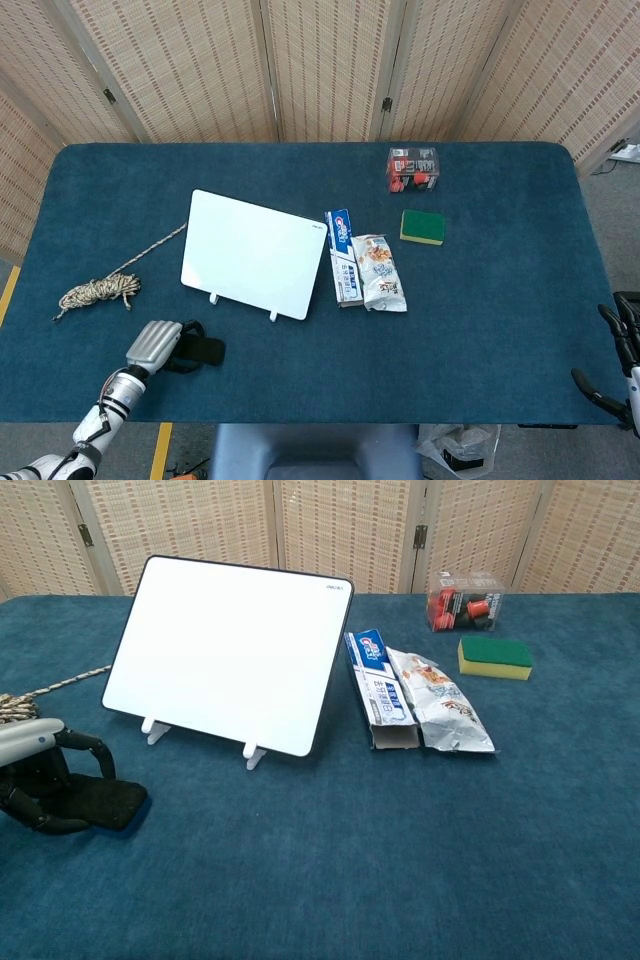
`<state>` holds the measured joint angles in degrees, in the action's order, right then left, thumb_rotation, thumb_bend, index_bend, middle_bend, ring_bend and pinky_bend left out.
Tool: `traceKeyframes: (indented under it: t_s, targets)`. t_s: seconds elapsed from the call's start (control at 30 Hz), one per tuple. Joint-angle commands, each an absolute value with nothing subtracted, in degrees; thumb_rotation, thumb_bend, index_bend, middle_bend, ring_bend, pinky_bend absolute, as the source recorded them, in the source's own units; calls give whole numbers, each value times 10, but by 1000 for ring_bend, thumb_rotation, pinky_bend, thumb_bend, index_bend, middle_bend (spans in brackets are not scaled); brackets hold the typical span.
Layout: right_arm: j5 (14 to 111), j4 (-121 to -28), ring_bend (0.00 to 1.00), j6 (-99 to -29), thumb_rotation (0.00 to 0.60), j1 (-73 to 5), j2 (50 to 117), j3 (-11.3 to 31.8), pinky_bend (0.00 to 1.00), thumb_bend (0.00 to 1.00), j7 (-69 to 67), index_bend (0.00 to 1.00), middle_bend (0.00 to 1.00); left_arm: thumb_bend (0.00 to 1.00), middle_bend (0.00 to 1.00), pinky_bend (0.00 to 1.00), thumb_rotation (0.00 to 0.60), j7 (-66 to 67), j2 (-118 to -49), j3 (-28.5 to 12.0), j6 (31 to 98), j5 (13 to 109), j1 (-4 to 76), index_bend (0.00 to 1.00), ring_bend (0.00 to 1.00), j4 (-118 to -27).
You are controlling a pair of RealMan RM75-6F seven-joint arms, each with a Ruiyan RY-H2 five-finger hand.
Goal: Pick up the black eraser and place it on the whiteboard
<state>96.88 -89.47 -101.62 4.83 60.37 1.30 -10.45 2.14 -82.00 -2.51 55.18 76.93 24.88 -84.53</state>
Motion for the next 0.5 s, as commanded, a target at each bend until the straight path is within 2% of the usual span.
traceKeyframes:
  t_s: [0.03, 0.2, 0.27, 0.4, 0.5]
  targets:
    - [969, -895, 0, -1017, 600, 49, 604, 13, 11, 267, -105, 0, 0, 233, 1000, 1000, 600, 11, -824, -24, 557, 771, 248, 497, 1000, -839]
    - [969, -894, 0, -1018, 600, 49, 604, 13, 11, 268, -105, 0, 0, 237, 1000, 1000, 600, 4, -825, -21, 573, 782, 243, 606, 1000, -835]
    - [967, -894, 0, -1020, 600, 51, 604, 14, 11, 268, -108, 0, 0, 238, 1000, 1000, 600, 4, -815, -17, 601, 796, 234, 645, 1000, -843]
    - [968, -892, 0, -1021, 600, 51, 603, 14, 11, 267, -111, 0, 0, 238, 1000, 1000, 600, 2, -790, -19, 659, 817, 214, 651, 1000, -864]
    - [968, -893, 0, -1019, 600, 50, 604, 14, 11, 268, -108, 0, 0, 237, 1000, 1000, 600, -7, -775, -39, 704, 825, 205, 648, 1000, -874]
